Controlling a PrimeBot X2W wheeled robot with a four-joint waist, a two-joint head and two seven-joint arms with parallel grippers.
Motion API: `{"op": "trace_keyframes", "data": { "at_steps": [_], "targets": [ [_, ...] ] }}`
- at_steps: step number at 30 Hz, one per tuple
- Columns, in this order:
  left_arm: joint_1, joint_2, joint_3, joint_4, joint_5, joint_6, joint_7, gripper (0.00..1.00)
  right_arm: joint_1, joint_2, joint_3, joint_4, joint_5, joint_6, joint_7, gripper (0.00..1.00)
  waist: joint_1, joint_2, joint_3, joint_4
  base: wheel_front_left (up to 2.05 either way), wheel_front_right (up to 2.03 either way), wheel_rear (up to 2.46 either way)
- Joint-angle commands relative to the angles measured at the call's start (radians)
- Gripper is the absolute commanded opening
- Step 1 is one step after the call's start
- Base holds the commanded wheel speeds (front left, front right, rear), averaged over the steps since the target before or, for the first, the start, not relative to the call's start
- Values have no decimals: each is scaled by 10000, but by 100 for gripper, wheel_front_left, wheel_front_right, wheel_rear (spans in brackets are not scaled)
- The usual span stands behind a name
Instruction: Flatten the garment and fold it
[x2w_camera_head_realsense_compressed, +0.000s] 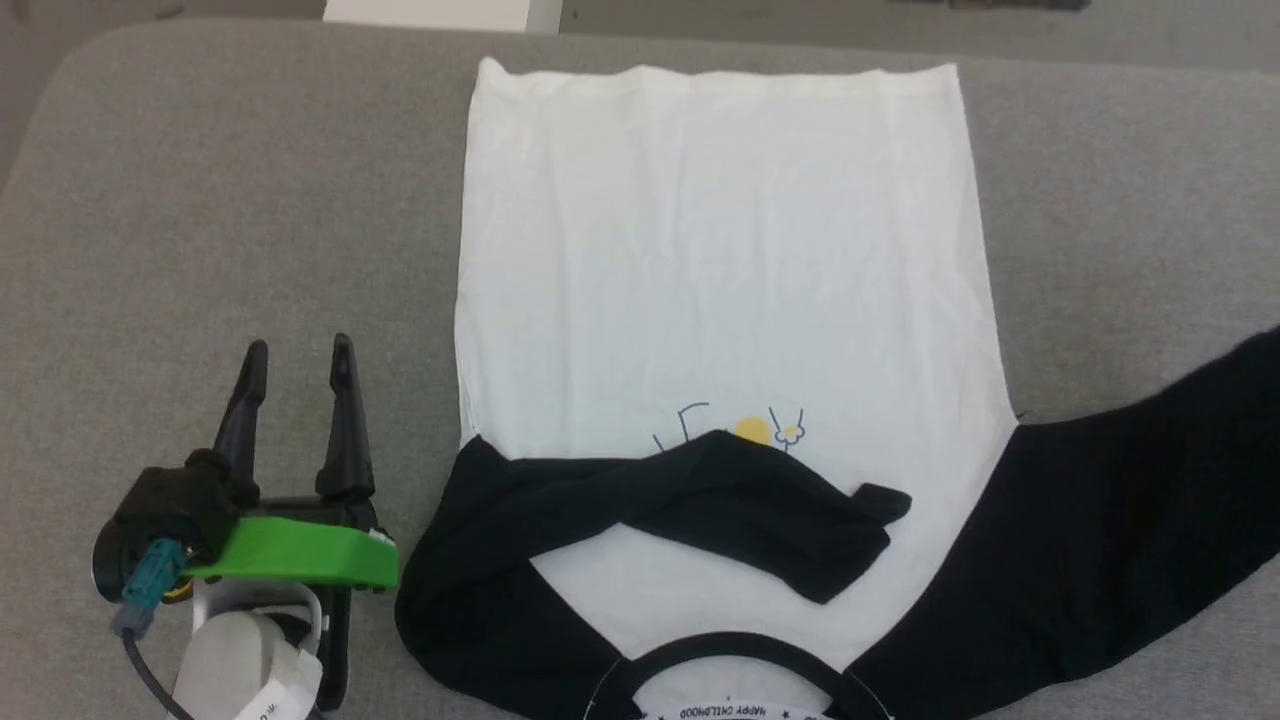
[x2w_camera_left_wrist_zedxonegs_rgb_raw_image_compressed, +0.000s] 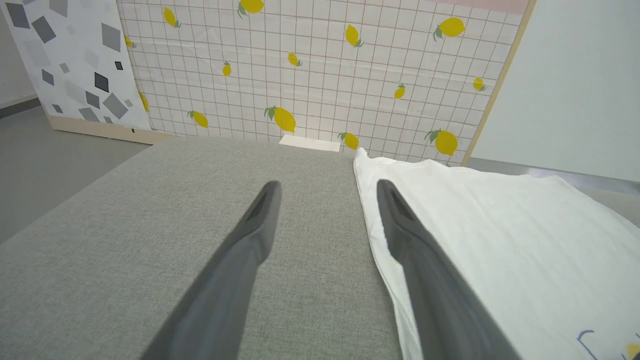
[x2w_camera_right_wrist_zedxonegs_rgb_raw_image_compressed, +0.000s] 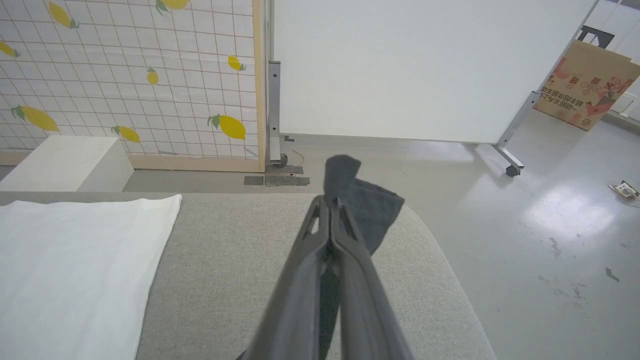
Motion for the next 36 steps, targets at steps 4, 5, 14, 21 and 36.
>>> {"op": "trace_keyframes", "data": {
  "at_steps": [4,5,14,21,36],
  "targets": [
    [252,41,-122,74,21,-59,-45,100,599,228,759,-1443,-47,-15,600,0,1,0,-809,-118,0,0,0],
    [270,45,-138,78,8,-60,-45,100,675,276,1011,-1743,-71,-15,708,0,1,0,-845,-108,0,0,0],
    [269,46,-249,123,-64,-68,-45,100,698,343,4484,-2926,-499,-15,1191,0,1,0,-918,-49,0,0,0],
    [218,24,-314,136,-130,-72,-45,100,-76,620,8105,-1382,-602,-15,888,0,1,0,-821,9,0,0,0],
    [-97,-96,-574,259,-216,-77,-45,100,-1911,2154,11875,4917,-265,-15,-1402,0,1,0,-320,558,0,0,0]
  ]
}}
